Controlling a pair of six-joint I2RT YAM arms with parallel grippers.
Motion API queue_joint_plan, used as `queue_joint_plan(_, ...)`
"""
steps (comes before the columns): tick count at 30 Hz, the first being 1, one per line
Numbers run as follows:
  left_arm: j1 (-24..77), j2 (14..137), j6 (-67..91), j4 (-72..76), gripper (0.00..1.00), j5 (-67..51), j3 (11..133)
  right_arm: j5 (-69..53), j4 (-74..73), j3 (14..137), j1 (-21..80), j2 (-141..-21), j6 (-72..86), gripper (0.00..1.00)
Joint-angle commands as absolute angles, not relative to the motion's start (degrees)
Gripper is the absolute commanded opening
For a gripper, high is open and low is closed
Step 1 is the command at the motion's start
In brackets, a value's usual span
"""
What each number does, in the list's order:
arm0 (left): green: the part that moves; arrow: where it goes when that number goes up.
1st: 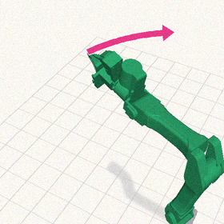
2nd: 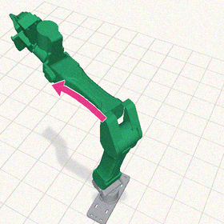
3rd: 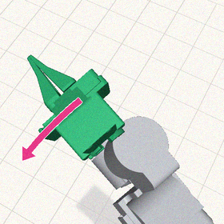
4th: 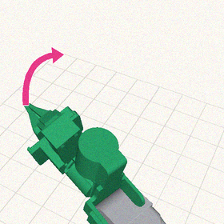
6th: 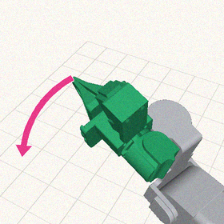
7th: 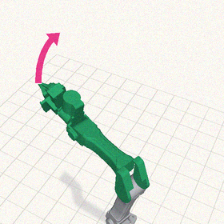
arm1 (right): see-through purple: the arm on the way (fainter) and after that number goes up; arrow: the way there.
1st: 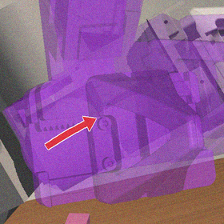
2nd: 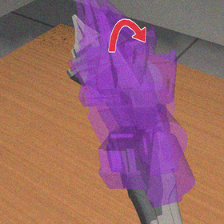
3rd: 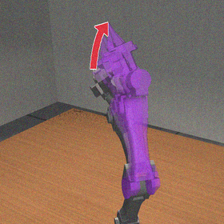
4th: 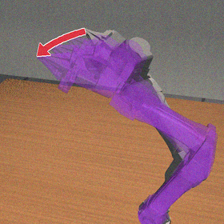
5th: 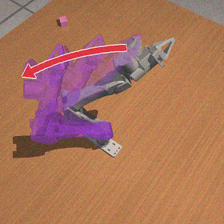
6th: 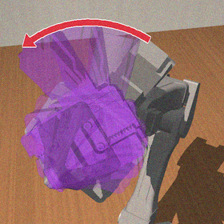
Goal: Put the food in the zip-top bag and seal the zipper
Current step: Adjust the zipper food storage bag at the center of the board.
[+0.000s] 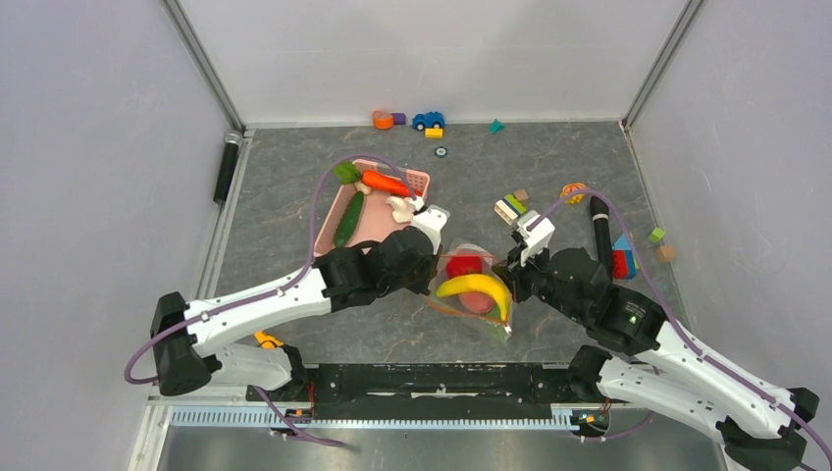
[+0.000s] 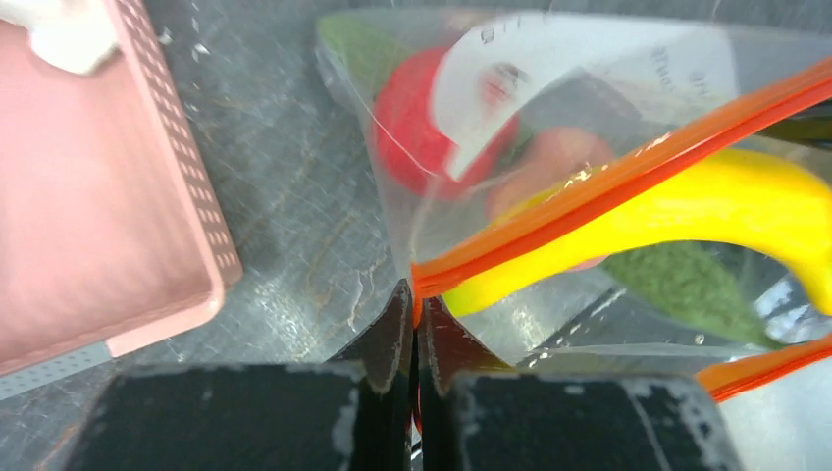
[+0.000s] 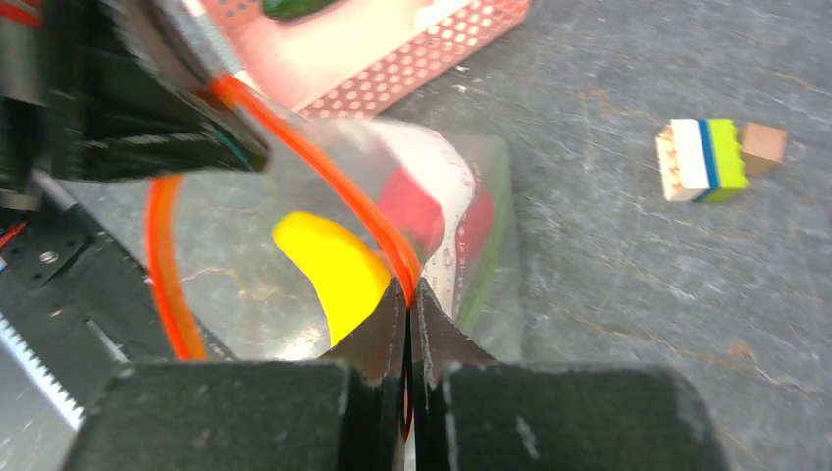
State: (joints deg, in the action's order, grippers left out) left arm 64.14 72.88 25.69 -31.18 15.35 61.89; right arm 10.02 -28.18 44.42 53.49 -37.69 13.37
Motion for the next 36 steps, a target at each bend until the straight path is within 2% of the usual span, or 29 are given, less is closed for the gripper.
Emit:
queue_joint_plan(1, 64.3, 67.7, 24.0, -27.9, 0.02, 23.7, 65.9, 22.0, -30.5, 44.6, 53.6, -37.8, 13.8, 0.00)
queue_joint_plan(6, 64.4, 66.5, 22.1, -26.0, 0.02, 27.0, 67.3, 32.7, -37.6, 45.0, 53.6, -41.6, 16.6, 0.00)
queue_joint_plan(15, 64.3, 72.1, 19.9, -22.4, 0.02, 26.9, 70.4, 24.0, -33.3, 45.1, 53.6, -41.1, 12.3, 0.00)
queue_joint_plan(19, 64.4, 74.5, 19.7, -21.8, 0.02, 24.7, 72.1, 19.4, -31.1, 44.9, 53.6, -39.2, 10.0, 0.11)
queue_joint_plan(21, 64.3, 74.9, 19.4, -21.1, 0.02, 23.4, 72.3, 17.9, -30.2, 44.4, 53.6, -38.4, 9.3, 0.26)
queue_joint_plan(24, 64.3, 74.8, 18.8, -20.2, 0.02, 21.0, 72.4, 16.2, -28.1, 43.4, 53.6, -37.7, 8.0, 0.41)
queue_joint_plan(30, 64.3, 75.2, 16.8, -18.2, 0.02, 15.6, 72.8, 13.7, -25.5, 44.4, 53.6, -39.3, 6.9, 0.48)
queue_joint_plan(36, 64.3, 78.2, 14.0, -18.0, 0.02, 9.6, 75.0, 14.5, -22.5, 44.7, 53.6, -42.0, 7.7, 0.47)
